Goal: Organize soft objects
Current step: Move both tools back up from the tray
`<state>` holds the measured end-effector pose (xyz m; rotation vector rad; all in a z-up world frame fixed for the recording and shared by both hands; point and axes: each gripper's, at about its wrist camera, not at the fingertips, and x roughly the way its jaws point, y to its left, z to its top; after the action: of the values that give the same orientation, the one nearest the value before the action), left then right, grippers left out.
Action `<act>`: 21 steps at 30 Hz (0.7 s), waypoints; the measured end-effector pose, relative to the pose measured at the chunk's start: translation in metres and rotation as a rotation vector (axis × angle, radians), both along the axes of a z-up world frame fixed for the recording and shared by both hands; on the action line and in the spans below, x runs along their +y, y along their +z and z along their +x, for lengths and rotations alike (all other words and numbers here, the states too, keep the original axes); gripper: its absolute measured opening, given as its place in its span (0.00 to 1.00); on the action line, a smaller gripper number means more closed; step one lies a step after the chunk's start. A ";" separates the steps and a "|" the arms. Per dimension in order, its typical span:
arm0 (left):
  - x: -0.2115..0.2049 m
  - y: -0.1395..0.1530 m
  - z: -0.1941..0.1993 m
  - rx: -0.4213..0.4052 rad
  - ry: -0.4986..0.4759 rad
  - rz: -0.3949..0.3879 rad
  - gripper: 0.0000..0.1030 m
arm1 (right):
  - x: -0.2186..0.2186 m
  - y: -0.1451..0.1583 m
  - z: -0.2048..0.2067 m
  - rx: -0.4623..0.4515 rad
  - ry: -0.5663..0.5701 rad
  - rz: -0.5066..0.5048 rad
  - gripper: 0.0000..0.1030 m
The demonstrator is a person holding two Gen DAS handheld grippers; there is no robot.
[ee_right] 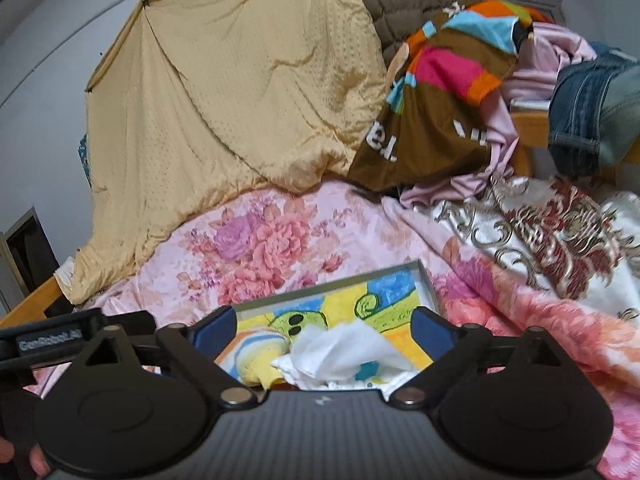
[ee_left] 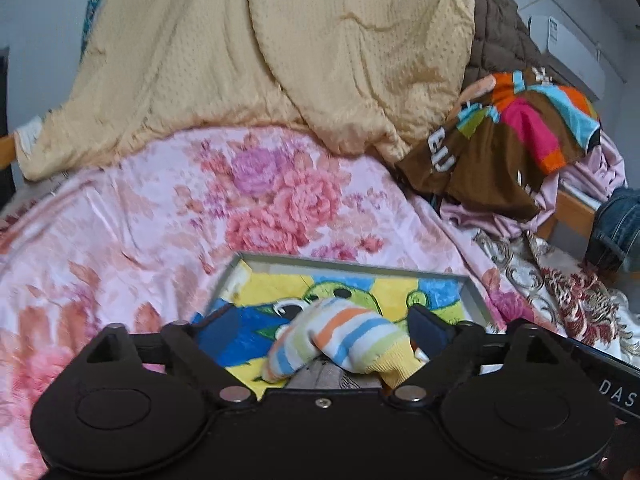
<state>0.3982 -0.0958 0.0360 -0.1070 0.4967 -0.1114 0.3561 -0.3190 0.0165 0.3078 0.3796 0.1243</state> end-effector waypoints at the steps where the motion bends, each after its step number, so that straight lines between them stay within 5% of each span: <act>1: 0.003 0.005 -0.005 -0.010 0.005 -0.002 0.94 | 0.000 0.004 -0.004 -0.003 0.000 -0.001 0.97; 21: 0.041 0.026 -0.134 -0.049 -0.002 0.001 0.99 | 0.031 0.045 -0.112 -0.054 0.024 -0.133 1.00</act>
<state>0.2640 -0.0551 0.0619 -0.1025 0.4478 -0.1158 0.2442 -0.2878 0.0611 0.1683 0.3367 0.1303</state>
